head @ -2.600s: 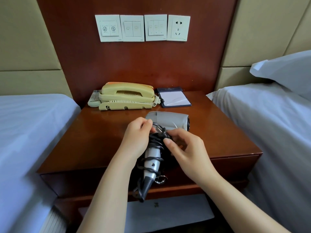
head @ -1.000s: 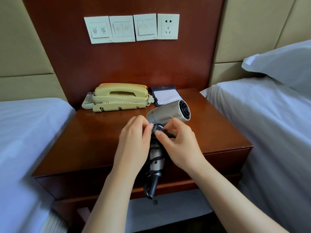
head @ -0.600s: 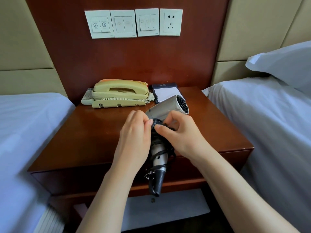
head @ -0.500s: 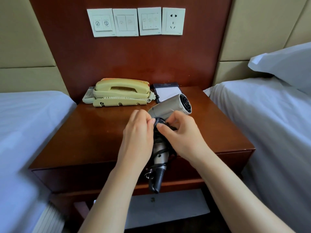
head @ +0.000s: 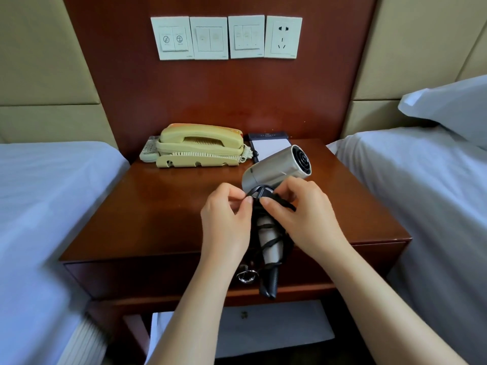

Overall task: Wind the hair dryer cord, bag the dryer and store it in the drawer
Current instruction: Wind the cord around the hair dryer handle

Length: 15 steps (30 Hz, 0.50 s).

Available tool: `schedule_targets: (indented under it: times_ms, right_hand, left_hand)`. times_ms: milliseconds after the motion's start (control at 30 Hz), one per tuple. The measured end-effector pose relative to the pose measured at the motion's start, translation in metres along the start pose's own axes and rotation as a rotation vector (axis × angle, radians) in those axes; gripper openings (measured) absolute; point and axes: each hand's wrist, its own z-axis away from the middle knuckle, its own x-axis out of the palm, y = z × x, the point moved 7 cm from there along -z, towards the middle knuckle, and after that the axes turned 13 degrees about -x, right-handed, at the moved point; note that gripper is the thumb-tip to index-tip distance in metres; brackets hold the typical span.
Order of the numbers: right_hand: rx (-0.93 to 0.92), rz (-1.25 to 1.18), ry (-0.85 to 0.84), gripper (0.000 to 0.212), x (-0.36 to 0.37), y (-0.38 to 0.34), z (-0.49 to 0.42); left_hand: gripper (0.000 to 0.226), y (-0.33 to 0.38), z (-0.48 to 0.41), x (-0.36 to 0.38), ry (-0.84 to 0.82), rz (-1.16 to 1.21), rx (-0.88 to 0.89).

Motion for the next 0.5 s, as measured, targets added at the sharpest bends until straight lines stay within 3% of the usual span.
schedule_targets:
  times_ms: [200,500]
  right_hand:
    - [-0.033,0.25,-0.033,0.029,-0.011,-0.005,0.0]
    - [0.021,0.252,0.011,0.034,-0.011,0.002,0.002]
  left_hand:
    - [0.009,0.008,0.002,0.005,-0.01,-0.078,0.087]
    - [0.009,0.023,0.011,0.014,-0.048,-0.118,0.207]
